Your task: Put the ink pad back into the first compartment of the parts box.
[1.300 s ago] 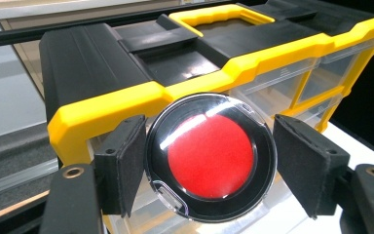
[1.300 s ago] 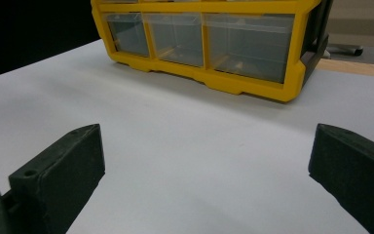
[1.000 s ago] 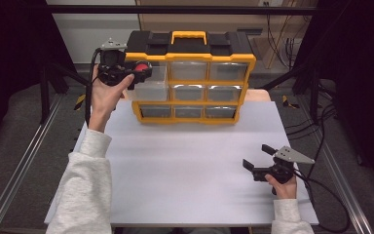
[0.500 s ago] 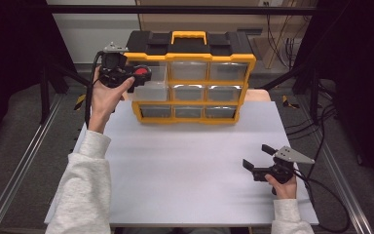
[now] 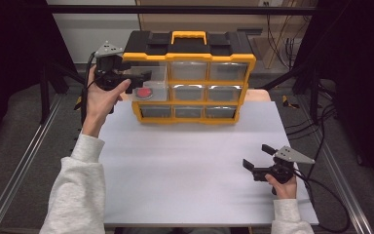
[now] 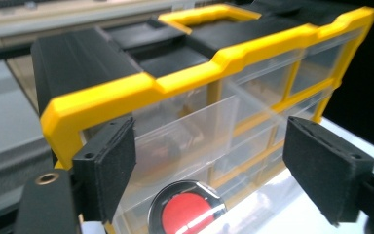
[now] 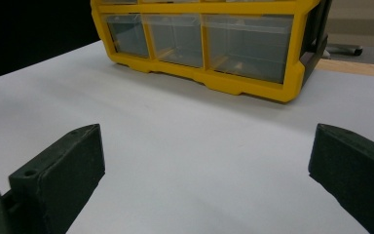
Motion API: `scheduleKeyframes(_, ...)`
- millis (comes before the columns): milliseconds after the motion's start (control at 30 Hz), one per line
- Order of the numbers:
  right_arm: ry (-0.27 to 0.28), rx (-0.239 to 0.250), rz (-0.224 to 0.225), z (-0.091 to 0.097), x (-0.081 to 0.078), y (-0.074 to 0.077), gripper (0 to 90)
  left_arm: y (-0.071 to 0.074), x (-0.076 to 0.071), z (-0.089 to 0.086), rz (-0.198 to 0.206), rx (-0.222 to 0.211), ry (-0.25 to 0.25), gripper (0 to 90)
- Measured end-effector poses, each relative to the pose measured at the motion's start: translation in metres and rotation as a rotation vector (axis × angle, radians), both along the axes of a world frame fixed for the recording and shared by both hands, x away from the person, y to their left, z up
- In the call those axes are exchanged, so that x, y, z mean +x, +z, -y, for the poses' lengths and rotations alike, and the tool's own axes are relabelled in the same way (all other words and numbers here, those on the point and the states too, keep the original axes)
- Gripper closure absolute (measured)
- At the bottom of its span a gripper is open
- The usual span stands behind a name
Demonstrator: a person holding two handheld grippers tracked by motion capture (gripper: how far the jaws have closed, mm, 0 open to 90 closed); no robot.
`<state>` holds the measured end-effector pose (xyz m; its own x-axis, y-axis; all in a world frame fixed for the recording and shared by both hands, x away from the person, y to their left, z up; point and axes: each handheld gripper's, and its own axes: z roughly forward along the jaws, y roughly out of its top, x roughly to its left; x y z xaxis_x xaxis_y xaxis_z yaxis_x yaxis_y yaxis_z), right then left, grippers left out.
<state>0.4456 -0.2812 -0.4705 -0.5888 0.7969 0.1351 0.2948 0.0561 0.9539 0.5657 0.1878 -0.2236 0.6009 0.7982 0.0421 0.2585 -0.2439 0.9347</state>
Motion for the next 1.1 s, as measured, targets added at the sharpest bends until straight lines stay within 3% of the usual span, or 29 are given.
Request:
scheduleKeyframes(233, 0.0, 0.002, 0.001, 0.0, 0.0, 0.0, 0.4, -0.003, -0.027, -0.014, 0.027, -0.054, -0.078, 8.3)
scheduleKeyframes(400, -0.004, 0.006, -0.003, 0.0, 0.0, 0.0, 0.4, -0.016, -0.043, -0.024, 0.036, -0.046, -0.077, 1.4)
scheduleKeyframes(533, -0.004, 0.004, -0.003, 0.0, 0.0, 0.0, 0.4, -0.029, -0.054, -0.034, 0.037, -0.07, -0.086, 0.0)
scheduleKeyframes(900, -0.004, 0.003, -0.004, 0.0, 0.0, 0.0, 0.4, -0.088, -0.079, -0.056, 0.039, -0.11, -0.098, 0.0)
scheduleKeyframes(1100, -0.005, 0.003, -0.005, 0.0, 0.0, 0.0, 0.4, -0.124, -0.088, -0.064, 0.021, -0.108, -0.1, 0.0)
